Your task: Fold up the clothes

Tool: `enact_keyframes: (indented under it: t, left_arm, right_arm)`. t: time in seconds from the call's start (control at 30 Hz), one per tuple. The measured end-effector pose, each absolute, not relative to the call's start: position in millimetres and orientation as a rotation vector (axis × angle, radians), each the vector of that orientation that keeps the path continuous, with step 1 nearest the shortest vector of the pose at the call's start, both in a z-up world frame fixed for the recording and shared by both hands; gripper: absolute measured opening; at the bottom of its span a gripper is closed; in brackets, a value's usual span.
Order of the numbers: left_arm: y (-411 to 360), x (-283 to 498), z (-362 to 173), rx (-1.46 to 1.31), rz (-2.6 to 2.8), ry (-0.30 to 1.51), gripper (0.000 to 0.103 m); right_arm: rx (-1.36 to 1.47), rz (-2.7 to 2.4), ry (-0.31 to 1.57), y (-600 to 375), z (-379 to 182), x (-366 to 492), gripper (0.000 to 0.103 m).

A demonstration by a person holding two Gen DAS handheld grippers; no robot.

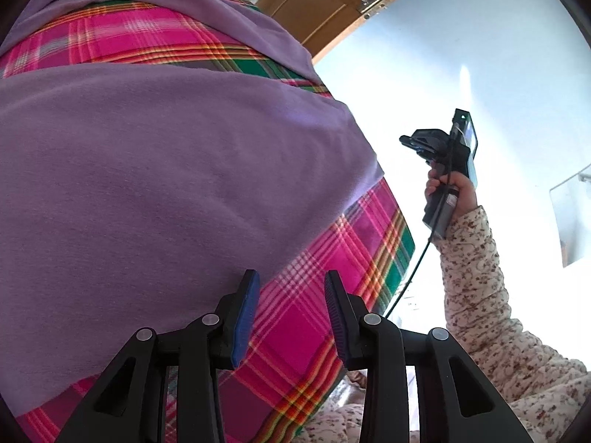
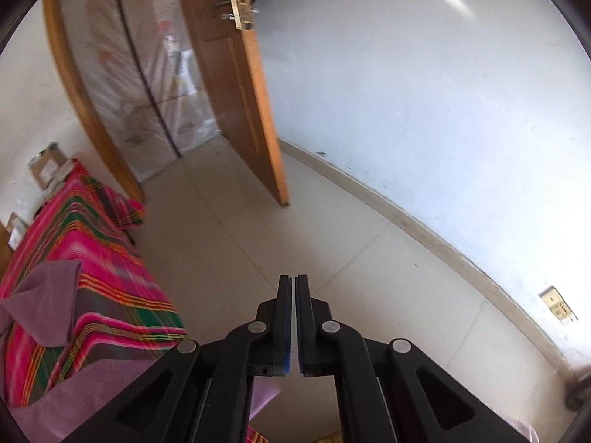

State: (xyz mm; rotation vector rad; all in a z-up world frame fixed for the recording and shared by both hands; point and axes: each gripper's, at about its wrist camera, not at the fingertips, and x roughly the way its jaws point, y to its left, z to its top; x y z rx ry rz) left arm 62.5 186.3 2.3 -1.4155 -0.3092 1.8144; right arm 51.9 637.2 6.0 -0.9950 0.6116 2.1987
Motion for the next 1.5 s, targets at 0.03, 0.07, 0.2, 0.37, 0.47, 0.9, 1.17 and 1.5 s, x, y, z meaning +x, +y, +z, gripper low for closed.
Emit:
enact_keyframes:
  t: [0.03,0.07,0.2,0.37,0.47,0.9,1.17,1.5]
  left_arm:
    - [187,63,2,-1.417,1.811,-0.308,0.038]
    - [187,62,2,-1.417,1.811,-0.308,0.038]
    - [182,59,7,-1.396,1.832,-0.335,0.038]
    - [165,52,15,-1.368,1.893,-0.389,0.038]
    - [150,46,19,-1.364,1.926,-0.448,0.038]
    - [130,42,3,-1.45,1.916,-0.489,0.038]
    - [134,43,1,-1.456,1.875,-0.484,0.038]
    - [128,53,3,-1.448,1.852,-0.482,0.038]
  right_arm:
    - [-0.992,2.248,0.649,636,8,51,0.005]
    - [-0.989,2.302,0.69,634,10,50,0.009]
    - [-1.117,2.536,0.924,610,1,28,0.028]
    - [-1.247,2.681,0.982,579,-14,2,0.041]
    - [-1.335,2.686,0.974,570,-25,-7,0.043]
    - [-1.293,2.673,0.781,548,-20,-4,0.006]
    - [-1.164,2.68,0.693,551,5,-9,0.006]
    - [-1.206,2.581,0.468,526,-9,-16,0.008]
